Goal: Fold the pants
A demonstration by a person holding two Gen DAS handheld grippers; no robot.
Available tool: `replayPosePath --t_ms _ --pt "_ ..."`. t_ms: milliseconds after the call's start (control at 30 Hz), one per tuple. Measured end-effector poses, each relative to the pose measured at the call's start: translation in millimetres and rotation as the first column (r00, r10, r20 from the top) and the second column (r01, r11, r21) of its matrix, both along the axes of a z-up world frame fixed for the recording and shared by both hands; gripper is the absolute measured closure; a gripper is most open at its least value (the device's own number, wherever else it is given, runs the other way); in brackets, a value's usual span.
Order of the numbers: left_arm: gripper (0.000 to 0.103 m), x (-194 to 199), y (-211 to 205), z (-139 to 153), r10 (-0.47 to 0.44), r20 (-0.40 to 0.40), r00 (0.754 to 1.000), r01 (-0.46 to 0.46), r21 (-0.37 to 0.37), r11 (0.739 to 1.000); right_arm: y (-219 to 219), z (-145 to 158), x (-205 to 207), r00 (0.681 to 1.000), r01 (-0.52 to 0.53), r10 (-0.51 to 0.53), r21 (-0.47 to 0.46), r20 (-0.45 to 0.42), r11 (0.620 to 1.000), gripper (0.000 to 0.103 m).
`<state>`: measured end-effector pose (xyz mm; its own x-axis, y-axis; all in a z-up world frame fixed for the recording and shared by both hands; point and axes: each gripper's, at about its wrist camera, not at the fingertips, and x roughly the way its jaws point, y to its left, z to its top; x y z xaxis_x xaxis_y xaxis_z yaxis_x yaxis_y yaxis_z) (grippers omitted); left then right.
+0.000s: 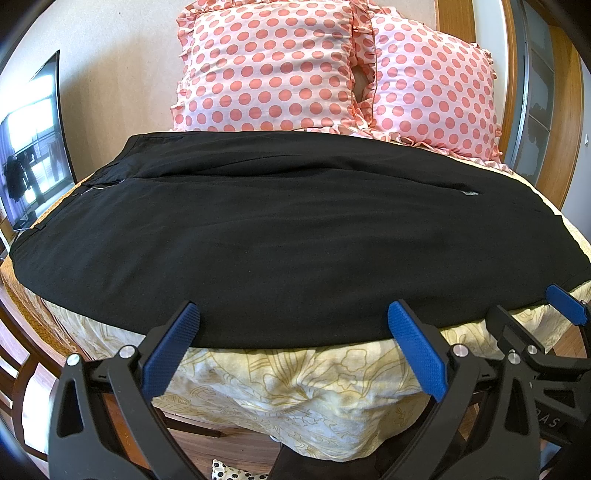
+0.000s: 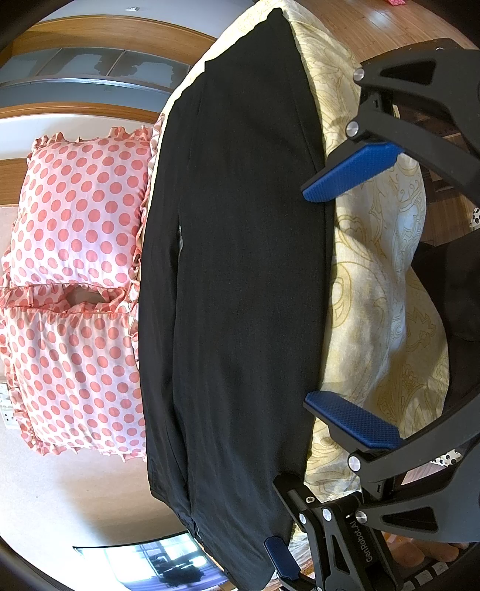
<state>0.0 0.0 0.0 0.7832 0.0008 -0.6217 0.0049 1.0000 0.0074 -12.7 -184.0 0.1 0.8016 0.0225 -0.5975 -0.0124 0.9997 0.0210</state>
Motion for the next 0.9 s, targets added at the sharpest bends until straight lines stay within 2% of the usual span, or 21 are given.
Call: replayPosePath --t_ms 800,900 --pt "0.002 0.0 -0.1 -0.1 -0.001 0.0 1.0 0.001 0.001 1.0 0.0 -0.1 0.8 1.0 -0.001 0.001 -0.001 0.002 1.0 0.001" --pt "0.002 0.7 0.4 0.6 -0.01 -0.01 1.0 0.01 0.002 1.0 -2.5 3.4 4.3 0.999 -0.037 0.037 -0.006 -0.031 0.999 0.001"
